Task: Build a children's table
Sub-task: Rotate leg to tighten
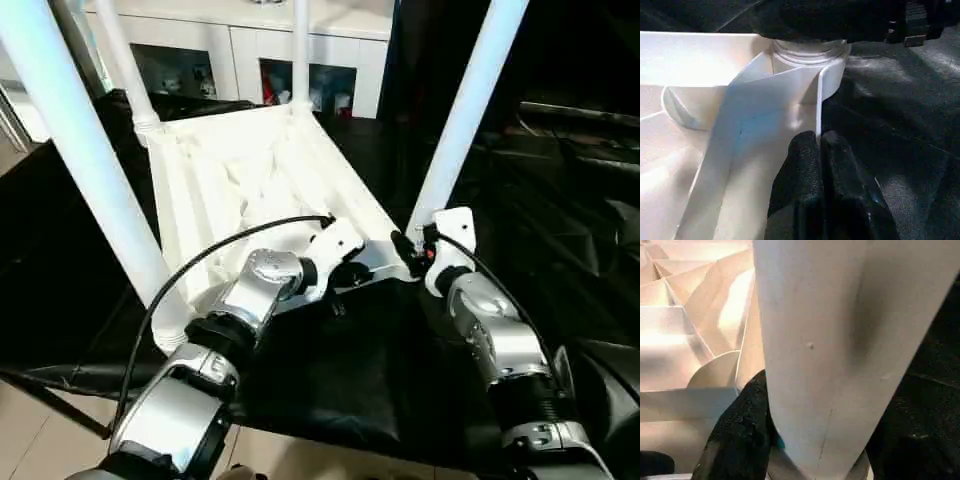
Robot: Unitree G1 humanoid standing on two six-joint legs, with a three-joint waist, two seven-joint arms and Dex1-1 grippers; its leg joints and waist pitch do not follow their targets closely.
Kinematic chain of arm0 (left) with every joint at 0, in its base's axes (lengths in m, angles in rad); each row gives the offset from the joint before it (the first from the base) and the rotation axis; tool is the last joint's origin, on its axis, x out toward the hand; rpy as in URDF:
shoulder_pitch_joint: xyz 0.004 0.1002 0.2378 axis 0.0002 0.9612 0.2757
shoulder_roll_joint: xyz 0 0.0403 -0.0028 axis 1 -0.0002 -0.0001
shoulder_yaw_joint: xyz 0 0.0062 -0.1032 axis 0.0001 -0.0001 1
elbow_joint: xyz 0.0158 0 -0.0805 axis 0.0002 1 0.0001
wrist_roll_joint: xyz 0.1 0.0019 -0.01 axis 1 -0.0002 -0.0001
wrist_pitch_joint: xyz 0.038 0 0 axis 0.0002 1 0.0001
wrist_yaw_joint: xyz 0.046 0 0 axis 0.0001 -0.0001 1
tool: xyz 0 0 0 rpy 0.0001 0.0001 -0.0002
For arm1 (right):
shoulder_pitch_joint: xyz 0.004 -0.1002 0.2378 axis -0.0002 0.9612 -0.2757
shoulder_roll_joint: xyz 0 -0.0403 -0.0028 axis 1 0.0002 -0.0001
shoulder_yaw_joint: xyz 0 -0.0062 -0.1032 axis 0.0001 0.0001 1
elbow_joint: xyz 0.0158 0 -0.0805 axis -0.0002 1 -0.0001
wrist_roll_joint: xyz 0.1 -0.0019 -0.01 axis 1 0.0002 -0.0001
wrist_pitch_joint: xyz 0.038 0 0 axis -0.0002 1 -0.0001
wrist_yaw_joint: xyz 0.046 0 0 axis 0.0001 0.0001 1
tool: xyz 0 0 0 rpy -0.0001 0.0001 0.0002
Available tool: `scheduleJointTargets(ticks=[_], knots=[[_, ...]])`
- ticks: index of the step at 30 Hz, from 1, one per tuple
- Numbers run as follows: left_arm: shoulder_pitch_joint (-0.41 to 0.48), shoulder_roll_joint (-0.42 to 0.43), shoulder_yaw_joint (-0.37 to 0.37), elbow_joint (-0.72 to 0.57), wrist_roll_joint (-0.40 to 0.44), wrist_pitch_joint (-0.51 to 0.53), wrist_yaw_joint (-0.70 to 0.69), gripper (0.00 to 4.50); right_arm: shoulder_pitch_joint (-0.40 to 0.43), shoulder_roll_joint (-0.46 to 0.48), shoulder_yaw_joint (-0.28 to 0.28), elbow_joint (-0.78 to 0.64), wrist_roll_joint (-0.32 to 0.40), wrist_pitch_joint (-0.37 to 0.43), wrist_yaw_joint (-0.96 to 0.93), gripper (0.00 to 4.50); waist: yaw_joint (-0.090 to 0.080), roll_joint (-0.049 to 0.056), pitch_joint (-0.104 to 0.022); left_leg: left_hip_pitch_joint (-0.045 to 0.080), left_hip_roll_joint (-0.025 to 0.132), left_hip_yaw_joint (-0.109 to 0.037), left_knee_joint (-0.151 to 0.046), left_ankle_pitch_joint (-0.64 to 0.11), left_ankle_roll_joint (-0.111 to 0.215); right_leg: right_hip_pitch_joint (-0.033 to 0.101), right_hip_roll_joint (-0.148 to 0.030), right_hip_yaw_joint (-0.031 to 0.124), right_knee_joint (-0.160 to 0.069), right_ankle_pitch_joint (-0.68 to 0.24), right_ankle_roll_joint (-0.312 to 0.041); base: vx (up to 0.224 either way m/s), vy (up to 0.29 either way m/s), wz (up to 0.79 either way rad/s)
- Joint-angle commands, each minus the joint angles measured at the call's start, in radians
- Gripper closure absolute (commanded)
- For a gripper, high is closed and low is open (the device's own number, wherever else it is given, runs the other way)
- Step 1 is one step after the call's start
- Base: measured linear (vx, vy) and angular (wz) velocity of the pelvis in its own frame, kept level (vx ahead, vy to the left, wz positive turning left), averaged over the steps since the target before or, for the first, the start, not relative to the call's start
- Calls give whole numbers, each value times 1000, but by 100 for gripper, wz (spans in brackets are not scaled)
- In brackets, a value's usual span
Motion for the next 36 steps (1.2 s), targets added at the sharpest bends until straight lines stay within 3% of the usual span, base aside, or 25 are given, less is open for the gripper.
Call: scheduleJointTargets(ticks=[1,4,8,15,19,25,33,36], knots=[[-8,-49,-17,2,-25,-24,-15,450,15,66,79,25,36,30,89,173,-4,-14,-48,10,43,-27,-84,-327,19,26,-53,34,-100,-367,-159,0,0,0],[9,-3,-15,-19,-33,-26,-90,450,23,10,126,-14,35,25,224,137,-5,-15,-49,9,43,-27,-84,-323,23,27,-52,34,-99,-355,-163,0,0,0],[28,71,-20,-45,-47,-32,-211,450,55,-98,190,-91,61,10,461,137,0,-16,-51,4,45,-25,-80,-275,52,37,-54,34,-90,-267,-186,0,0,0],[59,197,-41,-113,-77,-29,-451,450,86,-251,199,-176,144,46,748,137,4,-13,-56,7,50,-21,-74,-201,97,43,-52,32,-73,-124,-262,0,0,0],[72,255,-55,-143,-88,-14,-555,450,87,-298,201,-183,145,53,818,137,7,-9,-55,10,54,-16,-74,-199,87,40,-51,29,-69,-113,-286,0,0,0],[73,294,-46,-144,-91,-16,-580,450,79,-322,208,-179,157,62,863,172,24,-10,-56,14,55,-14,-73,-197,66,39,-52,31,-65,-108,-286,0,0,0],[74,297,-42,-150,-95,-13,-579,450,86,-312,221,-190,158,72,874,231,26,-11,-57,13,53,-14,-71,-178,67,41,-52,30,-63,-91,-284,0,0,0],[64,274,-27,-129,-90,-19,-507,450,95,-304,214,-193,159,77,845,238,25,-12,-58,12,53,-14,-70,-179,67,42,-53,30,-63,-99,-283,0,0,0]])
